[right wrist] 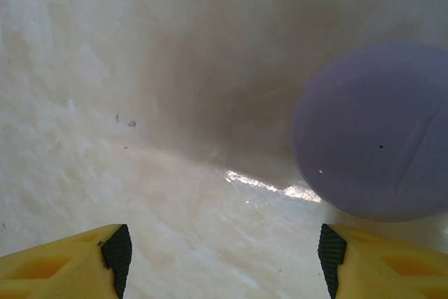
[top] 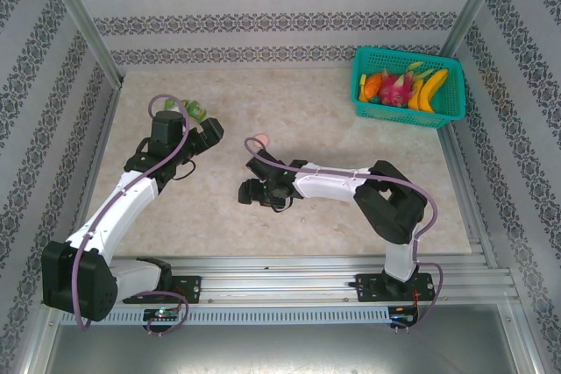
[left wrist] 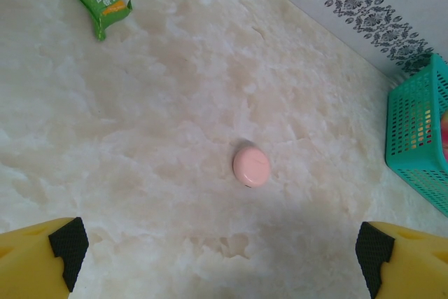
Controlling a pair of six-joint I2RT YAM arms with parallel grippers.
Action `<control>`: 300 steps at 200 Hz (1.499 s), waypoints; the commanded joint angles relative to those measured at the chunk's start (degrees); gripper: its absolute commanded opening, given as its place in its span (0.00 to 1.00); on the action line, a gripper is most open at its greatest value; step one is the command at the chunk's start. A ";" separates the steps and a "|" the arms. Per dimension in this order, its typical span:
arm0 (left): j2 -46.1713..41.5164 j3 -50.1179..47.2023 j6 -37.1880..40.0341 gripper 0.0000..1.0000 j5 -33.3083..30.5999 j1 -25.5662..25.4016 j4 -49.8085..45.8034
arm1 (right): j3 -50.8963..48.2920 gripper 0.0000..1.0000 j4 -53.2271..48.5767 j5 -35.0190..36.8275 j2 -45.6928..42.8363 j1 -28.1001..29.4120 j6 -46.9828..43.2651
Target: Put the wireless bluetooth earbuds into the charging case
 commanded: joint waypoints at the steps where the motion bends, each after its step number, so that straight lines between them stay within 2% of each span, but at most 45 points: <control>1: 0.21 0.09 0.12 1.00 -0.22 0.63 -0.20 | -0.28 0.73 0.78 -0.65 1.30 0.10 0.94; 109: -0.07 -0.47 0.26 1.00 -0.17 0.65 -0.02 | 0.15 0.72 0.11 0.47 1.61 -4.11 -0.72; 190: 0.30 -0.93 -0.07 1.00 -0.03 0.64 0.49 | 4.00 0.72 -2.61 1.91 2.93 -6.85 -3.18; 219: 0.31 -1.34 -0.23 1.00 -0.13 0.67 0.54 | 6.24 0.72 -6.00 4.73 2.65 -6.89 -4.78; 267: 0.01 -1.63 -0.25 1.00 -1.27 0.61 -0.27 | 13.85 0.72 -15.92 14.32 3.03 -4.29 -8.94; 300: -1.86 -2.30 0.45 1.00 -4.16 0.65 -1.41 | 18.84 0.74 -19.87 17.21 5.76 -2.47 -18.62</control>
